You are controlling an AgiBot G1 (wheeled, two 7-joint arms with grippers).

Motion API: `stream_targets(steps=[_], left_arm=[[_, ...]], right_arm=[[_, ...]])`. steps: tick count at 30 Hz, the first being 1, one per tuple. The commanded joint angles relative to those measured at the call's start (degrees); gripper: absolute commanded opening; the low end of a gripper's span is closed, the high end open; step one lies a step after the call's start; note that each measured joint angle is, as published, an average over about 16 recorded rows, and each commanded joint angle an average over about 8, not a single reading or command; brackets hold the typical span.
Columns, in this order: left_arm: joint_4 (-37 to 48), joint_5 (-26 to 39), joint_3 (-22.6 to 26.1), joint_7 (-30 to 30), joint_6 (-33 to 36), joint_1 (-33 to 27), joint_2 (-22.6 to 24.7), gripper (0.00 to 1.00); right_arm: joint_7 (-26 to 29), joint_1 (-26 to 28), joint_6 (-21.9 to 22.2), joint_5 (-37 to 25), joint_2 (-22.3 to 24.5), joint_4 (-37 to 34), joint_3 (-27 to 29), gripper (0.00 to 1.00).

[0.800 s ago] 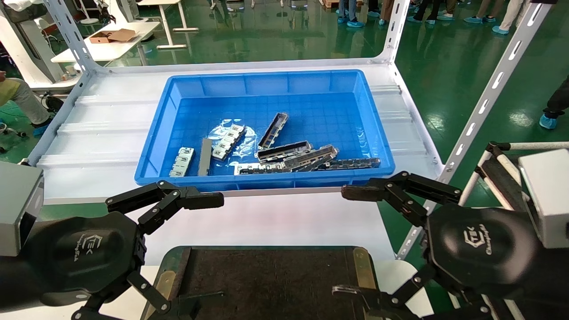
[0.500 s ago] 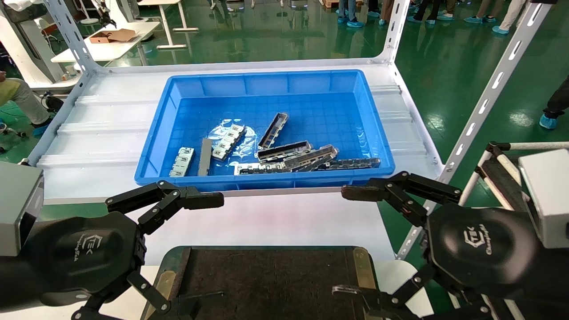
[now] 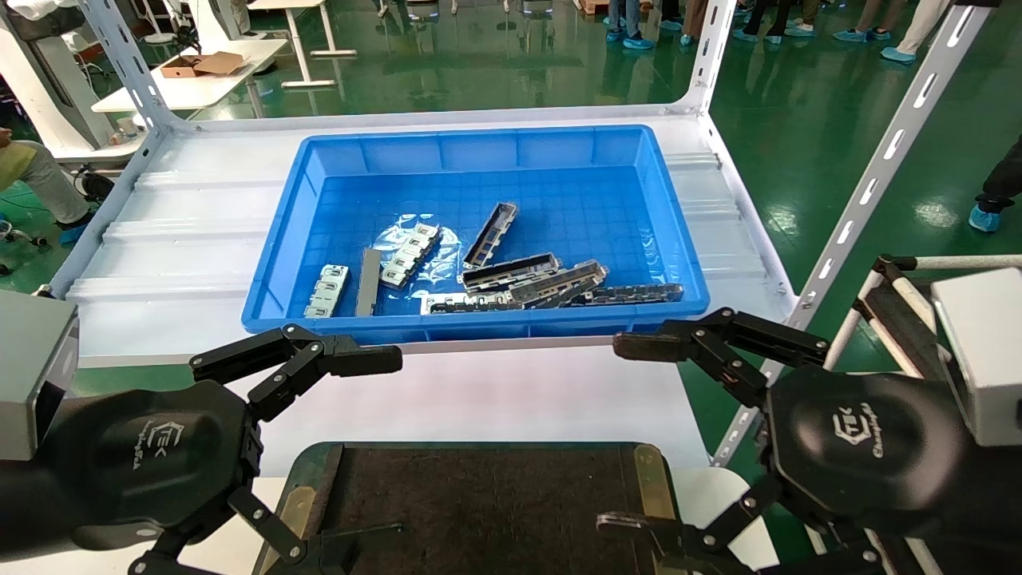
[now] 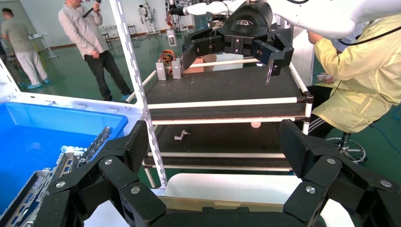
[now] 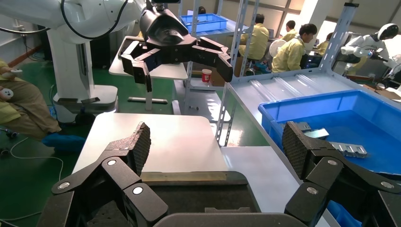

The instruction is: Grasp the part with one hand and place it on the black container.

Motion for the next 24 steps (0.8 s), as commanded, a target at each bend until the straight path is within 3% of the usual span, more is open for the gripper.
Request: stream_targets(steps=[1, 16, 24], left_arm=[[0.0, 0.0, 0.0, 0.0, 0.0, 0.0, 0.0, 1.0], [-0.1, 0.2, 0.1, -0.1, -0.3, 0.0, 0.2, 1.0], [-1.2, 2.3, 0.7, -0.8, -3.8, -0.3, 1.4, 1.0]], right_arm=[[0.0, 0.0, 0.0, 0.0, 0.0, 0.0, 0.0, 1.0], [0.0, 0.0, 0.0, 0.0, 0.0, 0.0, 0.0, 1.0], [0.0, 0.0, 0.0, 0.0, 0.0, 0.0, 0.0, 1.0]])
